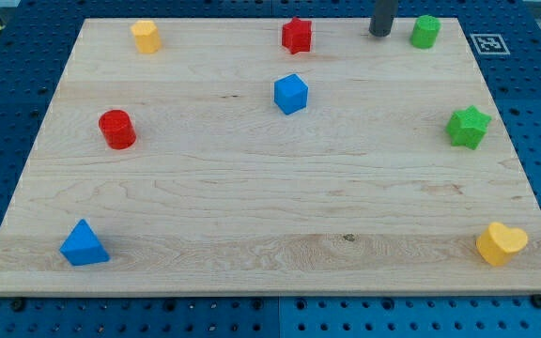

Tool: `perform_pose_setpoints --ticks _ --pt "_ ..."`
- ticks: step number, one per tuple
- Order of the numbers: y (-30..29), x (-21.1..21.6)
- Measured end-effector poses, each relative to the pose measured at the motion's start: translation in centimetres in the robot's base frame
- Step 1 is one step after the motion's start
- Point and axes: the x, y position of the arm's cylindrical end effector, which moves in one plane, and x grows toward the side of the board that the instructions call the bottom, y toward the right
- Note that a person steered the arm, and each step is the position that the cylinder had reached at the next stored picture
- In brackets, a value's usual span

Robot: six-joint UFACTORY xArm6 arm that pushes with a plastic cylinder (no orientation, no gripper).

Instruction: Push red star towards blue cube

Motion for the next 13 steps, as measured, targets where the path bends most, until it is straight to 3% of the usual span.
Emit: perform_pose_setpoints --ticks 2,5,6,9,10,13 --pt "0.0 0.0" --pt "-11.3 -3.4" --pt "-11.5 -0.4" --pt "-14.9 -1.1" --pt "-14.5 1.7" --pt "-13.7 2.6"
